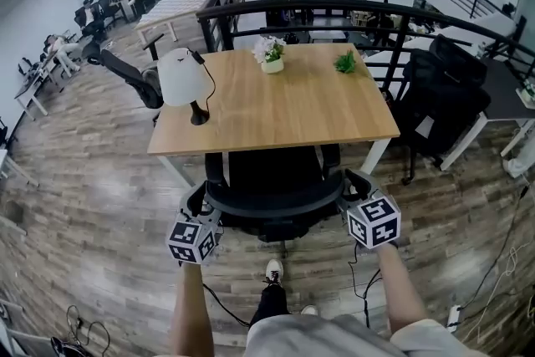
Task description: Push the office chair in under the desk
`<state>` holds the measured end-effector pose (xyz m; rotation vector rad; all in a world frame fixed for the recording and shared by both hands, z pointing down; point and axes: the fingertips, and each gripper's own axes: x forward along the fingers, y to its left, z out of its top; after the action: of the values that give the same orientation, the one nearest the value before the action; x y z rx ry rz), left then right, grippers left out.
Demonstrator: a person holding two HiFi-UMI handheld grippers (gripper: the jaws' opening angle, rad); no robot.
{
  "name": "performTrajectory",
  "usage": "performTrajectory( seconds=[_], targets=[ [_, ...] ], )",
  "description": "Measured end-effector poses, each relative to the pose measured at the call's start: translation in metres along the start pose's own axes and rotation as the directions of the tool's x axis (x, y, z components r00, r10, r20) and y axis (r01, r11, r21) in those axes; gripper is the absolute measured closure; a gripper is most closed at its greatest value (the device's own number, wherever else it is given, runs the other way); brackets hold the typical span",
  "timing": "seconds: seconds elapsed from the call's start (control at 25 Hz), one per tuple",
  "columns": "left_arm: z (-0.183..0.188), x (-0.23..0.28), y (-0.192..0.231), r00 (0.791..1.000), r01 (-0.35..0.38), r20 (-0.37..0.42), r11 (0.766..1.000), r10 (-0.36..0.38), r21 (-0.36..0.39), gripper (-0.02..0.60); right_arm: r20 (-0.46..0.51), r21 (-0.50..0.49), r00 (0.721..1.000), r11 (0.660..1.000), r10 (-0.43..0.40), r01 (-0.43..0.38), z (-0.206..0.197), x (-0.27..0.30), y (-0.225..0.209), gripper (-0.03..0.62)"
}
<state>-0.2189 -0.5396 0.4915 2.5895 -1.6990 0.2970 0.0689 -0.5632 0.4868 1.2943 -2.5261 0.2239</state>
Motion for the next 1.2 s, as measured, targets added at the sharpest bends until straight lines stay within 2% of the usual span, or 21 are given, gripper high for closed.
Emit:
performTrajectory(
  seconds=[1.2],
  targets=[
    [0.023, 0.130, 0.068, 1.000, 0.015, 0.014, 1.000, -0.016, 0.008, 0.313, -0.017, -0.034, 0.998, 0.998, -0.058, 0.058, 0.052, 0.132, -0.077, 0.338]
  ],
)
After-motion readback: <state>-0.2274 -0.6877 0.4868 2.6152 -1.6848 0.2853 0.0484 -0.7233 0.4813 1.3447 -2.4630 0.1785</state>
